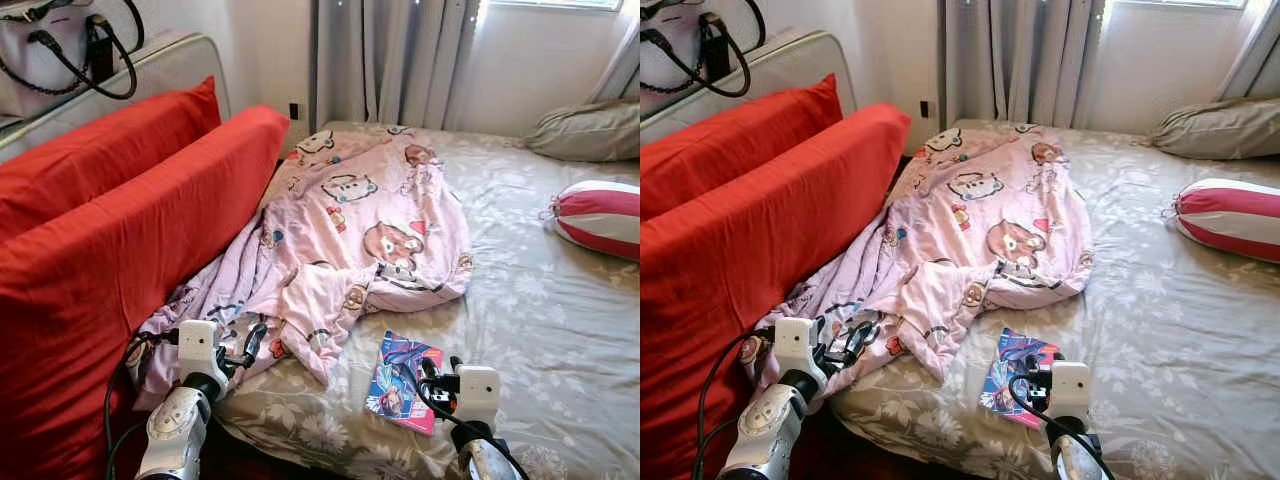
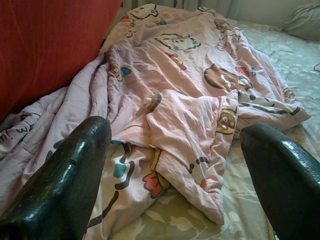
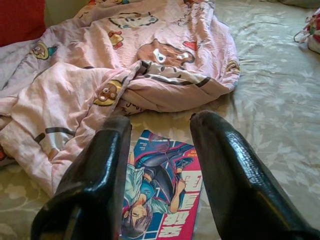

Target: Clean up the room

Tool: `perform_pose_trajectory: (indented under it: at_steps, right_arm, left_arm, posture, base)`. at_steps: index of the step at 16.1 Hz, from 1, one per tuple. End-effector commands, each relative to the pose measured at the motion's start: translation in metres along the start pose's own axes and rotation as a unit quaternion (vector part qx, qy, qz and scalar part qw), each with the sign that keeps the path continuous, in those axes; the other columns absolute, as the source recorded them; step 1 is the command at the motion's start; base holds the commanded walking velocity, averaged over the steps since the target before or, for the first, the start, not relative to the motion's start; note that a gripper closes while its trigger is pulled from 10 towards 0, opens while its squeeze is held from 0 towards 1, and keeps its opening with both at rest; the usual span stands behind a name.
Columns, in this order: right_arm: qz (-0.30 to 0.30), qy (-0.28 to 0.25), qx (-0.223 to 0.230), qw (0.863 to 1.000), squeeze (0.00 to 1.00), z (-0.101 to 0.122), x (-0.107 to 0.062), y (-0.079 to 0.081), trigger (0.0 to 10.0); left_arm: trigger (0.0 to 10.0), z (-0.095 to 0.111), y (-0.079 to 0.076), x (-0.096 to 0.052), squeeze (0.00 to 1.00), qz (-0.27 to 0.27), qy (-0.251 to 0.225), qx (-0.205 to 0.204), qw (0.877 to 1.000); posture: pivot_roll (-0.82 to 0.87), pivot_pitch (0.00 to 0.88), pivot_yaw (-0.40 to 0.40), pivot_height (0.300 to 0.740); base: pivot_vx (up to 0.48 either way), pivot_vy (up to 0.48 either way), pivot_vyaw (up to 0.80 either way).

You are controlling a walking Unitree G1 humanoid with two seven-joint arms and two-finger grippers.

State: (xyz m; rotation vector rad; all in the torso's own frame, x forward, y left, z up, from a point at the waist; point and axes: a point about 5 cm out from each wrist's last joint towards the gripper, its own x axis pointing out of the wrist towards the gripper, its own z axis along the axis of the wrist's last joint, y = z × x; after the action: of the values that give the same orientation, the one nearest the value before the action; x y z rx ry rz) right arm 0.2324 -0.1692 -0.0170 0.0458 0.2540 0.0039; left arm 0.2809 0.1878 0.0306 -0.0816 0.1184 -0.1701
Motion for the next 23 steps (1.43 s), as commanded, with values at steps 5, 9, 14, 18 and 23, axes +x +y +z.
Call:
perform_pose_trajectory:
  at_steps: [5,9,14,18,23]
  right_arm:
    - [-0.004,-0.007,0.003,1.000,0.00,0.003,0.003,-0.002,10.0]
    - [0.002,-0.013,-0.003,1.000,0.00,0.006,0.005,-0.001,10.0]
    - [0.004,-0.013,-0.004,1.000,0.00,0.006,0.006,-0.001,10.0]
    - [0.003,-0.016,-0.005,1.000,0.00,0.007,0.006,-0.001,10.0]
    - [0.005,-0.026,-0.011,1.000,0.00,0.010,0.007,0.000,10.0]
  left_arm:
    - [10.0,0.004,0.000,0.004,0.00,-0.001,0.003,0.005,1.000]
    - [10.0,0.008,0.000,0.007,0.00,-0.002,-0.004,0.006,1.000]
    - [10.0,0.011,-0.001,0.008,0.00,-0.003,-0.011,0.005,1.000]
    - [10.0,0.014,-0.002,0.010,0.00,-0.002,-0.017,0.006,1.000]
    - [10.0,0.023,-0.006,0.011,0.00,-0.010,-0.040,0.000,0.999]
  posture:
    - [-0.03,0.000,-0.021,0.726]
    - [-0.03,0.000,-0.023,0.726]
    - [-0.03,0.000,-0.022,0.726]
    - [-0.02,0.000,-0.022,0.726]
    - [-0.03,0.000,-0.020,0.726]
  base:
    - [0.100,0.000,0.00]
    - [0.250,0.000,0.00]
    - [0.300,0.000,0.00]
    - [0.075,0.000,0.00]
    - [0.000,0.000,0.00]
